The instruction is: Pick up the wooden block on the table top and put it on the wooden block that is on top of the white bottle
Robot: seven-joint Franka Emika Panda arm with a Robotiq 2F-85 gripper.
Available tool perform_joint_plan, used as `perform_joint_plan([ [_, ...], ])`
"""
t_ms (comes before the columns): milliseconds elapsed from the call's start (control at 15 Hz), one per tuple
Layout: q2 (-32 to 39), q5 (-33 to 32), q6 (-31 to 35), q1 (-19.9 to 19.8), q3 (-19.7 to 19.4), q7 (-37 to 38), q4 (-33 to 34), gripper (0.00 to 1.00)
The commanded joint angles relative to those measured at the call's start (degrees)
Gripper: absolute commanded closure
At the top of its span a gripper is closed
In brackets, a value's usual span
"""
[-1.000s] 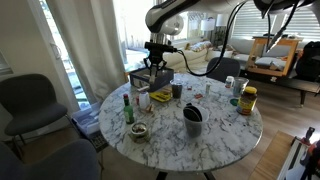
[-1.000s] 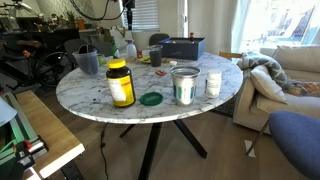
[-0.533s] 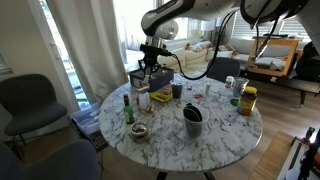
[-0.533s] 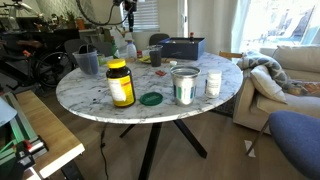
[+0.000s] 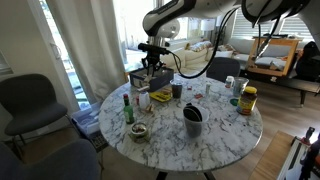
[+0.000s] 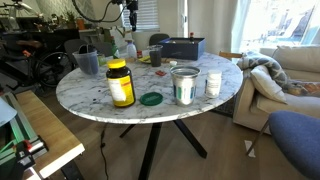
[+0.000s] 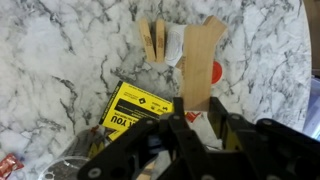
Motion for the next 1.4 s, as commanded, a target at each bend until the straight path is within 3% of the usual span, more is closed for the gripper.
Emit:
perform_joint_plan([
  [0,-0.27,-0.21,0.15,-0.30,0.39,1.00,-0.29,0.70],
  [133,-0.54,-0.16,0.30,-0.30,0.39,1.71,-0.69,0.70],
  [200,-0.56,-0.15,0.32,-0.30,0.39,1.93,-0.71,0.92],
  [267,-0.34,0.90,0.56,-0.05,-0.39,7.29,-0.53,0.92],
  [600,-1.06,1.33,-0.72,-0.75,-0.98,19.50,-2.11,0.92],
  [867,-3.06,3.99,8.79,-0.98,0.49,22.94,-6.74,0.92],
  [933,-0.83,1.81,5.14,-1.00,0.05,21.52,-2.70,0.70],
  [1133,-1.24,2.67,7.29,-0.96,0.48,22.40,-3.75,0.70],
  [1200,-1.51,3.75,6.39,-0.97,0.93,23.50,-3.94,0.92],
  [1333,-2.53,4.43,7.38,-0.61,1.21,25.03,-5.37,0.92],
])
